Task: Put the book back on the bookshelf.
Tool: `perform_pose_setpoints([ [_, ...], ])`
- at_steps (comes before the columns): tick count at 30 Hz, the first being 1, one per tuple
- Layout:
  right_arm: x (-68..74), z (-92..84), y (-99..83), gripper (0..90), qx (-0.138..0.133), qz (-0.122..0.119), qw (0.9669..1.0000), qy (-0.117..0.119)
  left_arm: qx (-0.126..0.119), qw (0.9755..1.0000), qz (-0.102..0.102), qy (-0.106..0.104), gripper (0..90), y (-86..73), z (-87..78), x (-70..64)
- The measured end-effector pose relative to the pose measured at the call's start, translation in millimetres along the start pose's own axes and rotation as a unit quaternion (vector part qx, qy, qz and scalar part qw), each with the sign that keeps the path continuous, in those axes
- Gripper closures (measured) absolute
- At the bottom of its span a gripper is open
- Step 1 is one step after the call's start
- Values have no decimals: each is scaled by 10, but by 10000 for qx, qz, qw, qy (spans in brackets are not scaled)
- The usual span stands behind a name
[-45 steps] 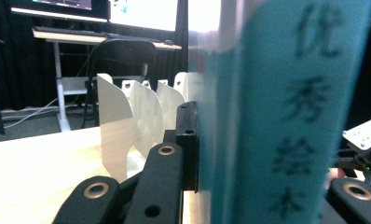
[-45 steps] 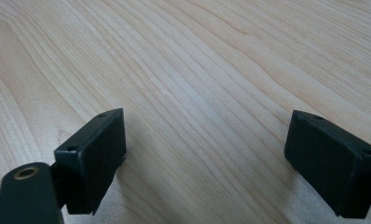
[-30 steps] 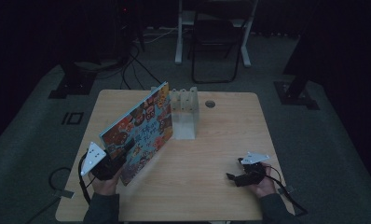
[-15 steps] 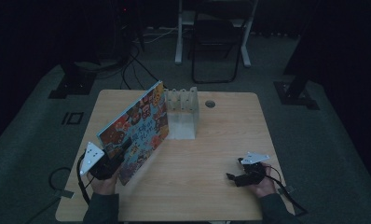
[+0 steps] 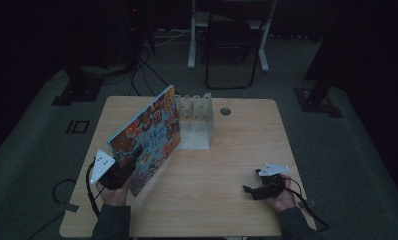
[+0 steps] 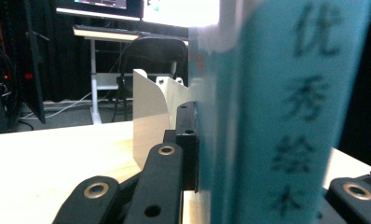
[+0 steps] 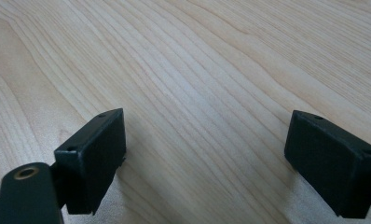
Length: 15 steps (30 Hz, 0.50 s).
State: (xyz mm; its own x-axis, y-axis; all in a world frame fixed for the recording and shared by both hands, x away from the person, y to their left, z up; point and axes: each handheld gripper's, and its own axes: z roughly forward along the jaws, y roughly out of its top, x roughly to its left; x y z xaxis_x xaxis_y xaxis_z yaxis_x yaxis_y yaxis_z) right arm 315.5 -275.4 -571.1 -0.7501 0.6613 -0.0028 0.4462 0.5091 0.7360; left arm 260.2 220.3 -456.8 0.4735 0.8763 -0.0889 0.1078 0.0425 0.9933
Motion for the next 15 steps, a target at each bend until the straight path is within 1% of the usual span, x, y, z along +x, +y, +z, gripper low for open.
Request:
perform_pose_setpoints([
  [3, 0, 0, 0, 122, -1, 0, 10000, -1, 28, 10000, 49, 74, 815, -1, 29, -11],
  [8, 0, 0, 0, 122, 0, 0, 10000, 1, 50, 9999, 83, 105, 815, -1, 56, -21],
  [15, 1, 0, 0, 122, -2, -6, 10000, 7, 51, 9998, 68, 180, 815, -2, 119, -35],
])
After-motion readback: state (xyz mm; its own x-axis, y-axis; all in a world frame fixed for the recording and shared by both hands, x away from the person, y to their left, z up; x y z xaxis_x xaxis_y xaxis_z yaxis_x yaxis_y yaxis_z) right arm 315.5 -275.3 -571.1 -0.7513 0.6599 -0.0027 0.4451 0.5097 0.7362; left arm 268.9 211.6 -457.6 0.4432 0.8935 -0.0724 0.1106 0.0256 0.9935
